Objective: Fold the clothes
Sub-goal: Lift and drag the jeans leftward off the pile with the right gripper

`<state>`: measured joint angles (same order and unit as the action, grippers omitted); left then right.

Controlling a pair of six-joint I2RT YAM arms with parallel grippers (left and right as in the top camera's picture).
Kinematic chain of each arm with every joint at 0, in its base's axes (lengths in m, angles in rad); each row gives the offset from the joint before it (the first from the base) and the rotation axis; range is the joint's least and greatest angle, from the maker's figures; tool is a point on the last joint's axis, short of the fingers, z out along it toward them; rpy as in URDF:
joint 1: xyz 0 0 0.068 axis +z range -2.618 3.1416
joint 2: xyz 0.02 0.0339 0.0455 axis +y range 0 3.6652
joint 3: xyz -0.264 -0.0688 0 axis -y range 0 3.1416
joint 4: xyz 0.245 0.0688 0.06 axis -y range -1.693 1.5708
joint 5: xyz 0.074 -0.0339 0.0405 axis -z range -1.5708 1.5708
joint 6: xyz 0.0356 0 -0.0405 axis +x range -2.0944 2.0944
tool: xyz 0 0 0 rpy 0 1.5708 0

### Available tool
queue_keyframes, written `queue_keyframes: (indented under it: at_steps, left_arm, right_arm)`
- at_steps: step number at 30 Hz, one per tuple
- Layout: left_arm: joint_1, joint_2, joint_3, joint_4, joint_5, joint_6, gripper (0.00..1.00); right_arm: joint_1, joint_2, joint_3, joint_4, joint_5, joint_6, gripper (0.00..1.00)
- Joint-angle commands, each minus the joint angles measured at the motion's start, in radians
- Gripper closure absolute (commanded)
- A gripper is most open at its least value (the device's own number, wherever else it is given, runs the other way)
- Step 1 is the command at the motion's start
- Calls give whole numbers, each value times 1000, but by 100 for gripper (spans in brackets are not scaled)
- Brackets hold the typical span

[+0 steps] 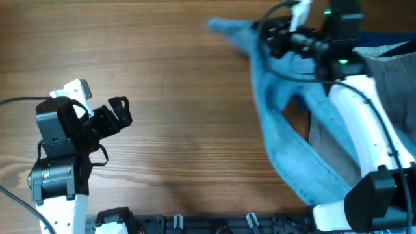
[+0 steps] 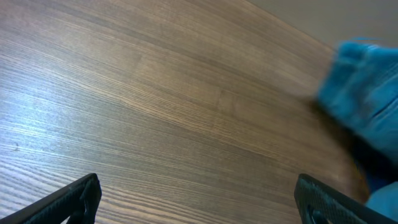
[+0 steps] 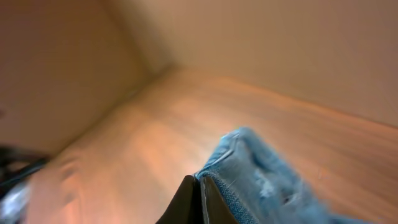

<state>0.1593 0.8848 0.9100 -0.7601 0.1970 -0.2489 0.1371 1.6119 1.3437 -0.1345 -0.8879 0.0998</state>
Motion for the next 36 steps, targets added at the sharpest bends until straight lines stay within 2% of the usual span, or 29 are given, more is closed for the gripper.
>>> queue_keyframes:
  at_steps: [1,12,13,14,16,17,18,24,31,36]
  left_arm:
    - [6,0,21,-1,16,5,0]
    - [6,0,21,-1,16,5,0]
    - [6,0,21,-1,16,5,0]
    - [6,0,21,-1,16,5,0]
    - [6,0,21,-1,16,5,0]
    - [6,0,21,-1,16,5,0]
    - [6,0,21,-1,16,5,0]
    - [6,0,21,-1,16,5,0]
    - [6,0,21,27,16,5,0]
    - [6,34,21,68,68,-16,0]
  right_arm:
    - [118,19,29,17,-82,-22,96]
    - [363,119,29,-40,-47,-37,94]
    - [372,120,29,-53,-40,-54,88]
    - [383,120,29,-79,-14,-71,66]
    - [386,120,29,-117,29,-74,33]
    - [386,120,29,-133,40,-74,7]
    - [382,120,29,-150,63,-74,0]
    - [324,116,29,-258,354,-13,0]
    - [196,68,29,-561,702,25,0]
    - [109,24,29,-777,972,118,0]
